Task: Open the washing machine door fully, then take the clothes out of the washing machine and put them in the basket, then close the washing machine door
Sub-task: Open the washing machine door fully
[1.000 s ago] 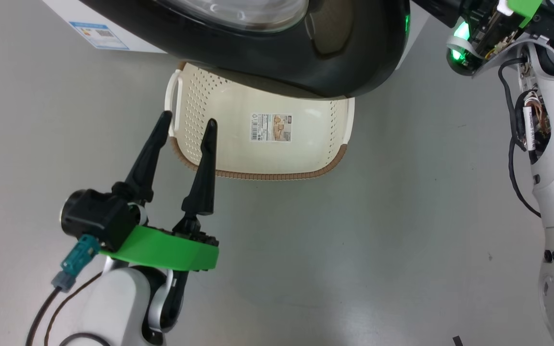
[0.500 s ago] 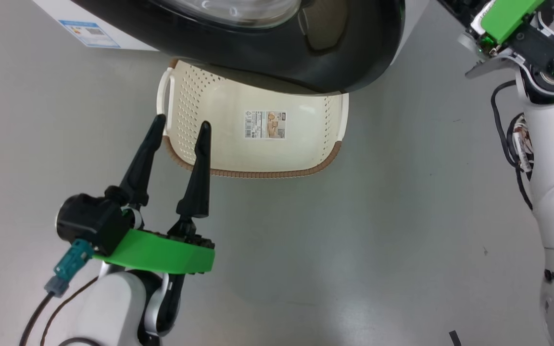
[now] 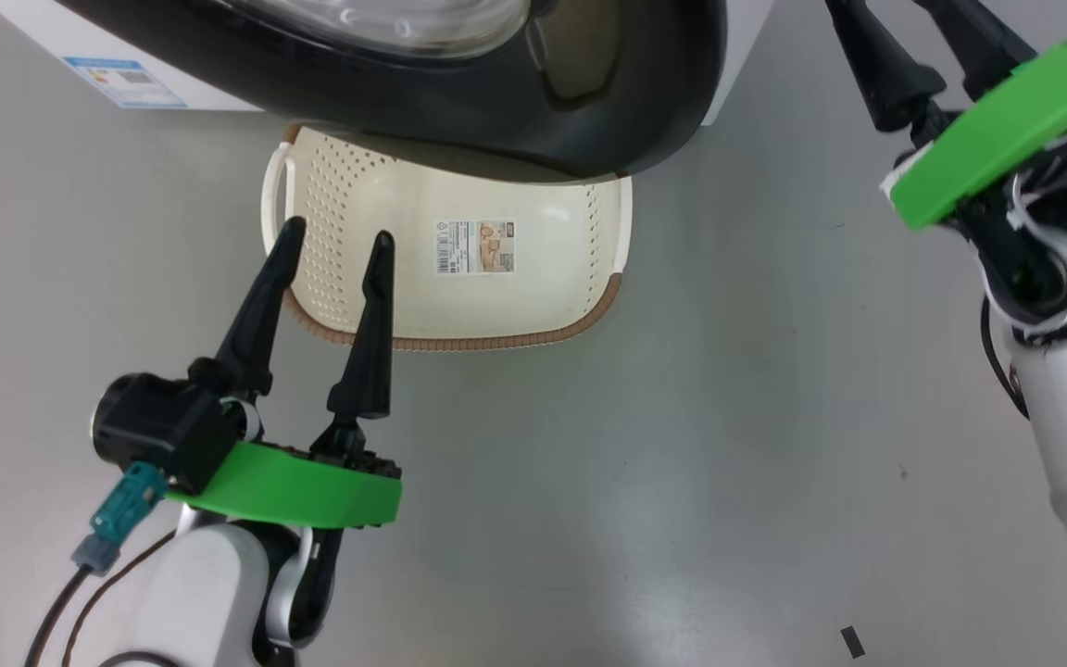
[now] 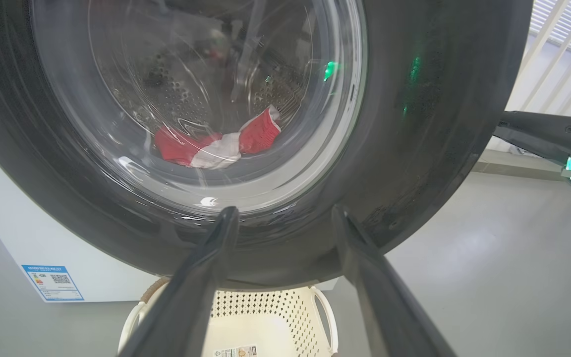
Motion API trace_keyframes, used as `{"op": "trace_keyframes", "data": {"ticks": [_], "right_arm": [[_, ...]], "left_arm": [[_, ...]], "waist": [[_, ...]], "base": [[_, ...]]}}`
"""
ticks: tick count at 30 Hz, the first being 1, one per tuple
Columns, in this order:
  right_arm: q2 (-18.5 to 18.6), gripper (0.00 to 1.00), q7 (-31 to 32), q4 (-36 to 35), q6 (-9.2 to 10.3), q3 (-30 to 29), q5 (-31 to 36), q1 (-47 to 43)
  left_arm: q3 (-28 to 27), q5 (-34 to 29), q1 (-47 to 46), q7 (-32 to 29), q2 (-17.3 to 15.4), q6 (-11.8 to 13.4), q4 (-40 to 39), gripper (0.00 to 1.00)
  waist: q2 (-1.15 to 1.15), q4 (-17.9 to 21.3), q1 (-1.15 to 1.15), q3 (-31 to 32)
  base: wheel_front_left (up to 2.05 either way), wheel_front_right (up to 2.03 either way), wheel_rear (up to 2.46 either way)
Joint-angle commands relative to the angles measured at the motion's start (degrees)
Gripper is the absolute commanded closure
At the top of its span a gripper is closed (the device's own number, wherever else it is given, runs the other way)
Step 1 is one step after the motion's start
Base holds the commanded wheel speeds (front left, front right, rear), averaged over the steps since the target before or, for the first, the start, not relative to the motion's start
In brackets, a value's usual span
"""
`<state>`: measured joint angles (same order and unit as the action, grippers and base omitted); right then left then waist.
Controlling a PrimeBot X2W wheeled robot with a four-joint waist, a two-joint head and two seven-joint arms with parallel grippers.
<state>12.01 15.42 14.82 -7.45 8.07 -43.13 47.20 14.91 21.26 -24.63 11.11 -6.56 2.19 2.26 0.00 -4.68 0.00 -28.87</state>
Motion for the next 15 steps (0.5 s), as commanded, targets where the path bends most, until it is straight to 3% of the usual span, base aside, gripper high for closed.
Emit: {"op": "trace_keyframes", "data": {"ticks": [1, 7, 15], "right_arm": [[0.39, 0.00, -2.85, -2.78, -0.03, 1.36, 3.69, -2.38], [0.04, 0.00, -13.11, -4.69, -0.03, -0.39, 12.35, -8.79], [-4.53, 0.00, -22.17, -5.78, -0.03, -4.87, 20.83, -18.85]], "left_arm": [[-1.85, -0.03, 0.21, 0.16, -1.62, 0.59, -1.66, 0.00], [-1.65, -0.07, 0.56, 0.71, -1.84, 0.61, -1.75, 0.00], [-0.90, -0.53, 1.13, 1.01, -2.42, 0.64, -1.62, 0.00]], "waist": [[0.00, 0.45, 0.00, 0.28], [0.00, 0.99, 0.00, 1.14], [0.00, 1.64, 0.00, 2.01]], "base": [[0.00, 0.00, 0.00], [0.00, 0.00, 0.00], [0.00, 0.00, 0.00]]}}
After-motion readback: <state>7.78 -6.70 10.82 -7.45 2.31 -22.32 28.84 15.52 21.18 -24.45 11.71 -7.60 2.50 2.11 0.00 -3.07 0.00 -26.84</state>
